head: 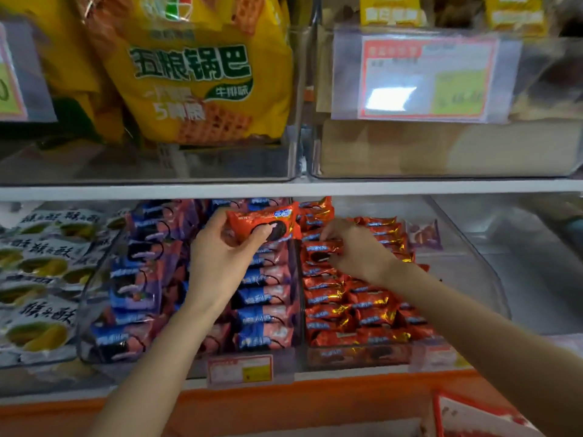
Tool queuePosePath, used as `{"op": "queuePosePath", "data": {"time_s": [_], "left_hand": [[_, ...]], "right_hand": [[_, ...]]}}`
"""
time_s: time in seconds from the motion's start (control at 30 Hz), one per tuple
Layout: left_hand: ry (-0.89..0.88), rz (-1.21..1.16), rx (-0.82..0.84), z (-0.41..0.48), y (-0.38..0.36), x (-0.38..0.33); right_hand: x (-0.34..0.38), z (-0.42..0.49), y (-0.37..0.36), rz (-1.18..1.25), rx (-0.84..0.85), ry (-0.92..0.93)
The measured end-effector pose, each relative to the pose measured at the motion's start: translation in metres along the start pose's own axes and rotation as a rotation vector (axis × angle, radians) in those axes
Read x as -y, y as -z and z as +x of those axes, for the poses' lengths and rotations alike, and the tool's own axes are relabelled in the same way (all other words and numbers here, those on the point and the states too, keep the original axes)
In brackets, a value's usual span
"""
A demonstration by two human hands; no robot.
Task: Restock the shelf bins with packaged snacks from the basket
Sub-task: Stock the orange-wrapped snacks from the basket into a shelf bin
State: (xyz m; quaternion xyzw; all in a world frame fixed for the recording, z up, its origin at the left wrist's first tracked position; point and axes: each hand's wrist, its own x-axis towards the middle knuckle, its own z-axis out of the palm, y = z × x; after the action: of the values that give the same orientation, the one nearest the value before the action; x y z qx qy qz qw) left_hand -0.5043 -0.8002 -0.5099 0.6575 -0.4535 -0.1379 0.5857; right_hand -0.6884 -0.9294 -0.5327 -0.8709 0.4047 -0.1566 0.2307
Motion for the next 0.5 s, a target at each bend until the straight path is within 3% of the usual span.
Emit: {"op": "queuePosePath", "data": {"time_s": [0.2,0.4,0.5], "left_hand": [[-0.081,0.041,0.049,0.031,-0.001,0.007],[-0.149,0.134,0.057,0.047,0.022,0.023],[-0.185,0.187,0.050,0.041,0.033,0.024]], "right_hand": [[-0.007,0.000,0.006,0.027,0.016,0.068],[-0.008,-0.001,0.000,0.090,-0.135,0.149],[-0.010,-0.005,-0.005,0.097,-0.124,0.123]]}}
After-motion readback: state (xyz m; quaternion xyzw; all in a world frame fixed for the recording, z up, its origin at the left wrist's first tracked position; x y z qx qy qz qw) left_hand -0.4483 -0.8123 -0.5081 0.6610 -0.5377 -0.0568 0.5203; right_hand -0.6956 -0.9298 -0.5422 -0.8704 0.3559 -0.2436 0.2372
